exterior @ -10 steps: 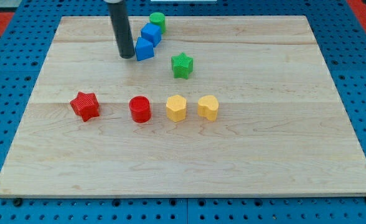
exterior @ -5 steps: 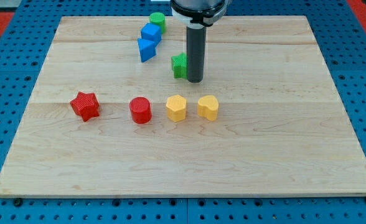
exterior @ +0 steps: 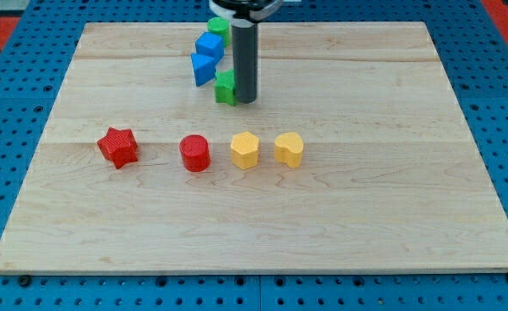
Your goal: Push the green star below the blue triangle
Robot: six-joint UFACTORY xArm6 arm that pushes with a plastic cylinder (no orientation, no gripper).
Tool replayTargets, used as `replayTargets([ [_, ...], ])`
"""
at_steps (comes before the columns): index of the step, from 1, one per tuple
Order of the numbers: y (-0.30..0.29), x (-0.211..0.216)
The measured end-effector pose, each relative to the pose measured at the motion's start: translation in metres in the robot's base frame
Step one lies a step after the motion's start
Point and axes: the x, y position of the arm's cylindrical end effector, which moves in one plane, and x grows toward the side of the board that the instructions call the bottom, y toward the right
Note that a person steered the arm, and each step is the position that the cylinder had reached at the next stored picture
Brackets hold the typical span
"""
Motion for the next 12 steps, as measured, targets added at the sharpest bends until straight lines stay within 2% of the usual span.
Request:
replayTargets([
  [1, 0.027, -0.007],
  [2, 0.021, -0.026],
  [4, -0.033, 0.008],
  [5, -0.039, 0.008],
  [6, -0.029, 0.025],
  [8, 0.067, 0.016],
  [12, 0.089, 0.015],
])
